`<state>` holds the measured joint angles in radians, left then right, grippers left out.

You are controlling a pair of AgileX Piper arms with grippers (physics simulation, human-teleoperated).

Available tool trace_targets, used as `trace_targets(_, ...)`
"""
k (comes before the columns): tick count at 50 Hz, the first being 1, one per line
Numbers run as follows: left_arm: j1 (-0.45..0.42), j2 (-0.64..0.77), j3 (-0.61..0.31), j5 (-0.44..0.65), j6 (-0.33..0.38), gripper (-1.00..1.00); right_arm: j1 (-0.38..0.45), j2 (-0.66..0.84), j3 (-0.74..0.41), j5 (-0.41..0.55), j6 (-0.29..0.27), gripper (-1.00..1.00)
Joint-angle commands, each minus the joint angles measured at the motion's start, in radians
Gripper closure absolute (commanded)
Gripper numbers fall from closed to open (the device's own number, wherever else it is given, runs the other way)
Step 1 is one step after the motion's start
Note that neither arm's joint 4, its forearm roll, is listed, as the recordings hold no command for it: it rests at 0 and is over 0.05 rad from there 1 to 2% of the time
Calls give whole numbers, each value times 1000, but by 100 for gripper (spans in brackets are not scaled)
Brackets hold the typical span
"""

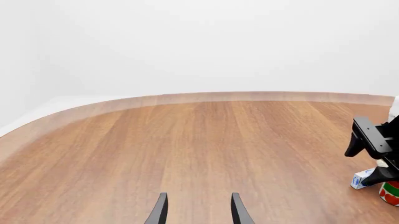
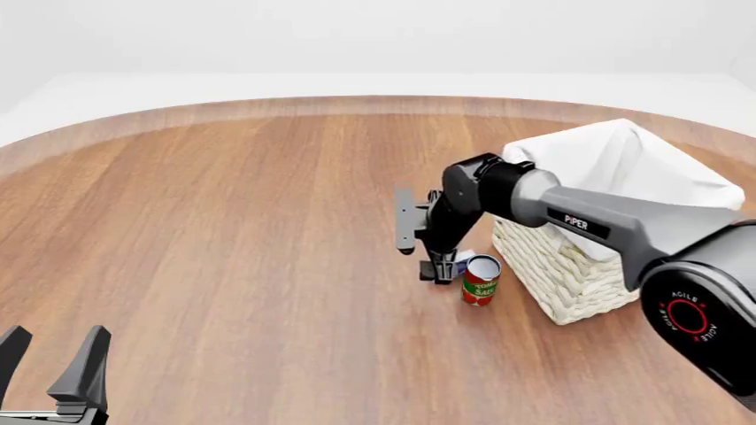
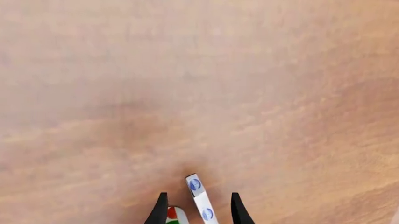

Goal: Pick up the alphabet soup and the cream cheese box, and put them in the basket.

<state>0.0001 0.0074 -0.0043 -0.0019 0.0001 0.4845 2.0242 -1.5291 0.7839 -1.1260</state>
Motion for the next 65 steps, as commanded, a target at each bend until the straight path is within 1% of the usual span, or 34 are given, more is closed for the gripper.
trace_targets(1, 0, 0, 0, 0, 0, -100, -9, 17, -7, -5, -6, -100)
trace_targets(7, 0, 0, 0, 0, 0, -100, -25, 26, 0, -15, -20, -100)
trace_targets(30, 0, 0, 0, 0, 0, -100, -35, 49, -20, -17, -19, -100)
trace_targets(49, 0, 0, 0, 0, 0, -100, -48, 53, 8, -47, -63, -100)
trace_targets(65, 0, 0, 0, 0, 0, -100, -52, 57, 22, -69, -86, -100)
